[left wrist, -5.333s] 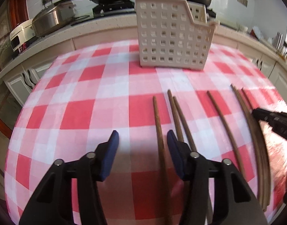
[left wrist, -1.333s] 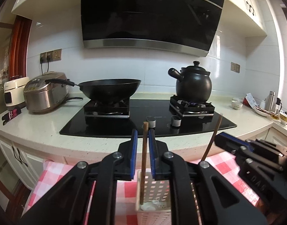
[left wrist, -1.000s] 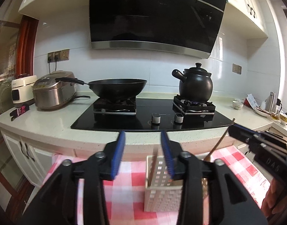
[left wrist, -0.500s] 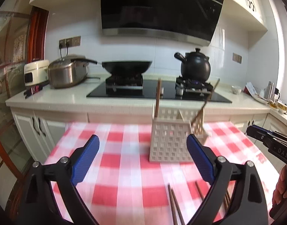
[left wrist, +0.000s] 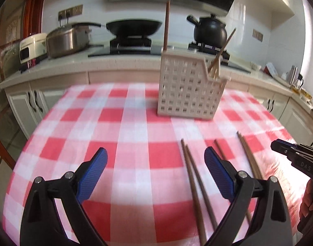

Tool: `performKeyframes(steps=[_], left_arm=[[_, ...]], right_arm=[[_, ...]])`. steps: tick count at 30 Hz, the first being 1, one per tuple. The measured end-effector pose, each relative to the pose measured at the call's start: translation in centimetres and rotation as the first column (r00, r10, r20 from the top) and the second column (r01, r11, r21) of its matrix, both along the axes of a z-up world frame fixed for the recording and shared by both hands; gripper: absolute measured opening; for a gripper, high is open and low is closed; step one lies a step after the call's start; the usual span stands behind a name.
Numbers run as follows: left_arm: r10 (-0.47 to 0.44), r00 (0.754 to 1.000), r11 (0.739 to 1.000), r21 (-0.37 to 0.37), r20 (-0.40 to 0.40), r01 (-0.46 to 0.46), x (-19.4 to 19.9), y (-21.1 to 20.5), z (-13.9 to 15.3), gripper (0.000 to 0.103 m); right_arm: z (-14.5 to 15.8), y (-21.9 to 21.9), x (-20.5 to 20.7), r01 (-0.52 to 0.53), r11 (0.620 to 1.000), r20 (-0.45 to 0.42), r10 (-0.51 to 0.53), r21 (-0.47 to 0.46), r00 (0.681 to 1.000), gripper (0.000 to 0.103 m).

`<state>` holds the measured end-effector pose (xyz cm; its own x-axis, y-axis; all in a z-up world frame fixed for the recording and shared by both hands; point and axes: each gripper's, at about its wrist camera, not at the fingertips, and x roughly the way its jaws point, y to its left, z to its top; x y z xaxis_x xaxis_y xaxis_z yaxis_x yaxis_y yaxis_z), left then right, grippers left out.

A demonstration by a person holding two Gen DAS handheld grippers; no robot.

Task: Organize utensils
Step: 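Move both grippers back down to the loose chopsticks on the tablecloth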

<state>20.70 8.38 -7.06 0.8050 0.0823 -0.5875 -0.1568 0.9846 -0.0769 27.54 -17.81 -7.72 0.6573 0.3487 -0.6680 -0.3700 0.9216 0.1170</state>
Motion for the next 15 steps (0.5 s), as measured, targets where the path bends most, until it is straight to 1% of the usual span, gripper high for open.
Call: performKeyframes(steps=[4,9,15], left_arm=[[0.001,0.999,1.0,0.002,-0.047,-0.001,0.6,0.1,-1.4,0.092],[-0.001,0.997,1.0,0.001,-0.071,0.001,1.2,0.1,-2.4,0.091],[-0.001,0.996,1.0,0.0,-0.093,0.001,1.7,0.1,-2.7,0.091]], right_arm=[[-1.5,0.3,0.6,0.014,1.0,-0.042,-0.014,-0.019,0.999,0.02],[-2.5,0.9,1.5,0.013,1.0,-0.08,-0.016,-0.028,0.997,0.019],[-3.3,1.7,2.3,0.016,0.998,-0.115,-0.023,-0.063,0.993,0.017]])
